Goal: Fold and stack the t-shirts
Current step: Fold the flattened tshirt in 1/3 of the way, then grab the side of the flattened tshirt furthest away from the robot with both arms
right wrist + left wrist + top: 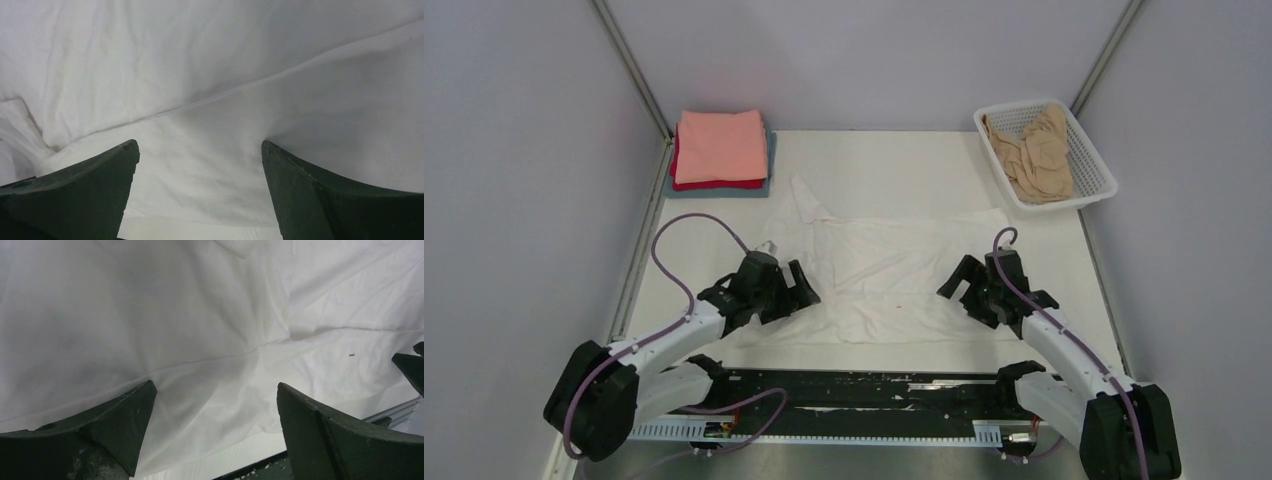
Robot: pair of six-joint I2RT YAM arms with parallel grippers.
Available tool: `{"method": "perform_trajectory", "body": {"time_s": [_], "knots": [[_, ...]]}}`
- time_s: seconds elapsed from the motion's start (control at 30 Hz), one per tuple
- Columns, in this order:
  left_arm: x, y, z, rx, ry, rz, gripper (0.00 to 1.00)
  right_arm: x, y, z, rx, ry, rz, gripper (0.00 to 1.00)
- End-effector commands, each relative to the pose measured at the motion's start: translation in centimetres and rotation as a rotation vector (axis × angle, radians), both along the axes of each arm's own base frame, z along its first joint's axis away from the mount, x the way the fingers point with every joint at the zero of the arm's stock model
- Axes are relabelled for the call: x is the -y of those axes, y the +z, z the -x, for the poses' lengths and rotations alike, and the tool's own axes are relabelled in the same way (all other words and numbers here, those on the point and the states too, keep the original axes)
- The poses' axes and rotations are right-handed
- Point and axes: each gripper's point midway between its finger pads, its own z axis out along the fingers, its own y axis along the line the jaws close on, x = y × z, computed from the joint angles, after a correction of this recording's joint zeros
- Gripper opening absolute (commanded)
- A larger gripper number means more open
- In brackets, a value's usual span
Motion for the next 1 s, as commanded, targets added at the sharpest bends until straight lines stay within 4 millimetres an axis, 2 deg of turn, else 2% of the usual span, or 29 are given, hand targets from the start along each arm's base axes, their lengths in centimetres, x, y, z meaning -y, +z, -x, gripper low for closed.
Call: {"method": "perform_trajectory", "body": {"time_s": [0.0,0.1,0.17,0.23,0.3,0.37,0.4,0.43,0.47,0.5,0.53,0.57,0.6,0.63,0.67,0.7,0.73,0.87,0.97], "knots": [[-2.6,-3.3,6.1,-0.203,0.108,-0.074,1.00,1.0,-2.5,6.7,-0.243,-0.029,0.027,1.00],[-2.4,-2.8,6.9,-0.194,0.102,-0.044,1.00,0.3,-1.7,6.9,-0.203,-0.030,-0.018,1.00],[-2.2,-2.2,6.7,-0.171,0.094,-0.036,1.00,0.3,-1.4,6.9,-0.194,-0.036,-0.019,1.00],[-1.9,-1.0,5.7,-0.121,0.080,-0.031,1.00,0.3,-0.7,6.2,-0.153,-0.032,-0.018,1.00],[-1.5,0.5,3.9,-0.049,0.072,-0.038,1.00,0.5,0.3,4.9,-0.089,-0.034,-0.004,1.00],[-0.8,3.0,1.6,0.029,0.071,-0.048,1.00,0.2,1.9,3.5,-0.018,-0.023,-0.011,1.00],[-1.0,3.0,0.9,0.034,0.083,-0.084,1.00,0.1,2.6,2.9,0.016,-0.015,-0.016,1.00],[-1.0,4.1,0.1,0.055,0.081,-0.103,1.00,0.0,3.1,2.4,0.040,-0.013,-0.018,1.00],[-1.3,3.8,-0.6,0.053,0.095,-0.150,1.00,0.0,3.6,1.9,0.064,-0.014,-0.017,1.00],[-1.2,4.6,-1.4,0.073,0.093,-0.165,1.00,0.2,3.7,1.6,0.079,-0.014,-0.002,1.00],[-1.7,4.1,-2.0,0.072,0.103,-0.211,1.00,0.4,4.0,1.2,0.089,-0.020,0.010,1.00],[-1.4,4.7,-3.0,0.095,0.107,-0.210,1.00,0.4,4.1,1.0,0.093,-0.016,0.016,1.00],[-1.3,3.9,-3.4,0.077,0.100,-0.228,1.00,0.8,4.1,0.5,0.098,-0.034,0.043,1.00],[-1.3,4.3,-4.6,0.097,0.106,-0.221,1.00,0.8,4.4,0.1,0.102,-0.036,0.047,1.00],[-1.6,3.4,-5.3,0.074,0.114,-0.230,1.00,0.7,4.6,-0.3,0.106,-0.032,0.047,1.00],[-1.4,3.7,-6.4,0.096,0.113,-0.219,1.00,0.6,4.6,-0.6,0.102,-0.032,0.050,1.00],[-1.7,3.1,-7.5,0.089,0.123,-0.216,1.00,0.6,4.8,-1.0,0.105,-0.033,0.052,1.00],[-1.2,3.9,-11.4,0.136,0.127,-0.156,1.00,0.9,6.1,-2.8,0.156,-0.055,0.077,1.00],[-0.8,4.2,-13.4,0.153,0.125,-0.117,1.00,1.2,7.2,-4.2,0.205,-0.095,0.086,1.00]]}}
